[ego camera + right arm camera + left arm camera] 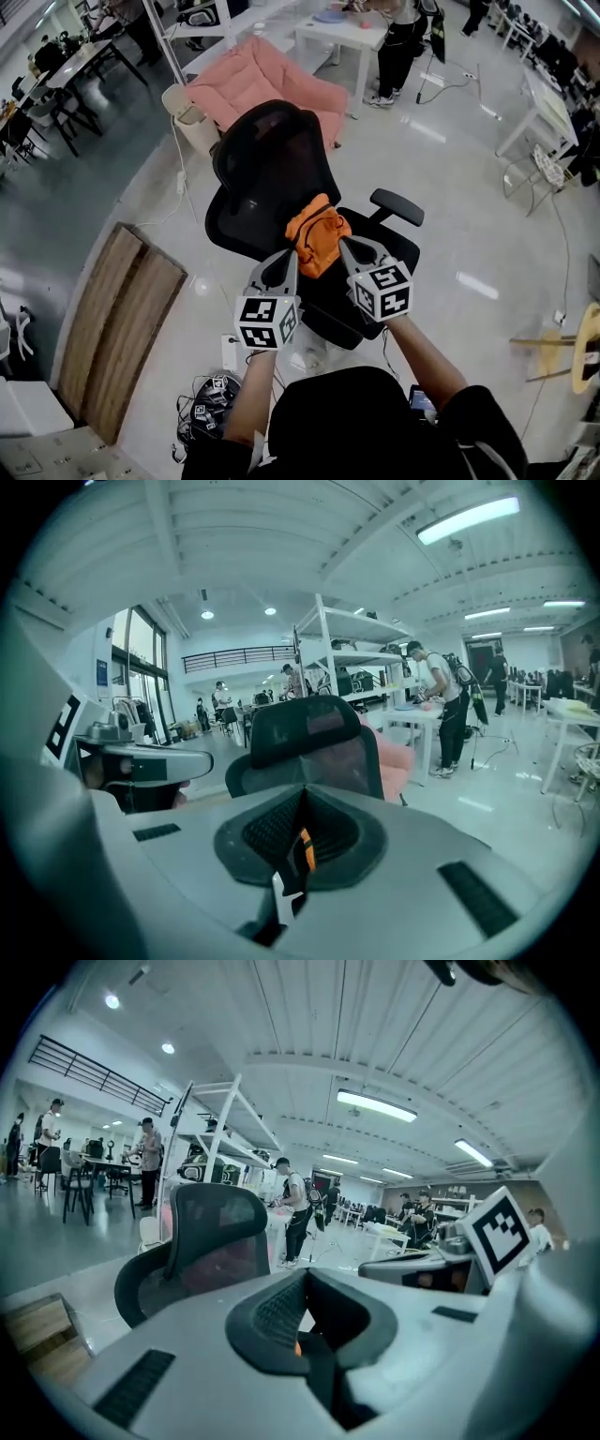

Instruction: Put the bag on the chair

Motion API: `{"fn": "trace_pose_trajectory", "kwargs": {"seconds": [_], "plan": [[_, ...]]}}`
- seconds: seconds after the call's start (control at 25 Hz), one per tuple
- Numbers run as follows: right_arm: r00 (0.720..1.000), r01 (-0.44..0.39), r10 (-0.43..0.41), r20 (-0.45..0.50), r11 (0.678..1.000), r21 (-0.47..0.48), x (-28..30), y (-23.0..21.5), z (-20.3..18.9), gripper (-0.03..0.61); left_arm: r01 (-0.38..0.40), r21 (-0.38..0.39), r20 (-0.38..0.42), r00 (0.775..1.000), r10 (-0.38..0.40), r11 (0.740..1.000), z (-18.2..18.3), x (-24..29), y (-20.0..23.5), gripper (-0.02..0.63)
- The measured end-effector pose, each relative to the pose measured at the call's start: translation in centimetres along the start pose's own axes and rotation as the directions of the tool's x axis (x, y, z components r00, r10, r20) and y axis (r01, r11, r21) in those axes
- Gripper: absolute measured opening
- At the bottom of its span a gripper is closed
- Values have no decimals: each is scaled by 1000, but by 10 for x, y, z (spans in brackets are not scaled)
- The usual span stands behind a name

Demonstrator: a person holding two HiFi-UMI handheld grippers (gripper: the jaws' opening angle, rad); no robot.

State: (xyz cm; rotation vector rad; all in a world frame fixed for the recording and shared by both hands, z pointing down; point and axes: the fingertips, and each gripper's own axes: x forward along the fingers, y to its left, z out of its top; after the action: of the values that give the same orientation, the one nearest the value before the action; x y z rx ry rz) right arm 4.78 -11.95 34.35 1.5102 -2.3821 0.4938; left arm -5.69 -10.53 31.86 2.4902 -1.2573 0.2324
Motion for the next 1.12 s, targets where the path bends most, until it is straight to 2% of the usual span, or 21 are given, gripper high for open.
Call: {"fn": "trace_pose_trajectory", "kwargs": {"seconds": [0.32,0.64,0.96,1.12], "plan": [[993,20,-19,120,1000,-15,-37,31,27,2,72,70,77,994,-78,995,27,-45,-18,11],[983,49,-45,179,999,-16,-63,48,37,2,85,147,121,987,-103,986,45,-78,-34,11],[980,71,-65,186,997,-25,-85,55,44,2,97,155,160,980,-122,983,61,-94,-48,11],[977,87,-83,198,996,-12,-97,47,43,2,132,133,168,974,-153,982,65,-92,-59,11]]}}
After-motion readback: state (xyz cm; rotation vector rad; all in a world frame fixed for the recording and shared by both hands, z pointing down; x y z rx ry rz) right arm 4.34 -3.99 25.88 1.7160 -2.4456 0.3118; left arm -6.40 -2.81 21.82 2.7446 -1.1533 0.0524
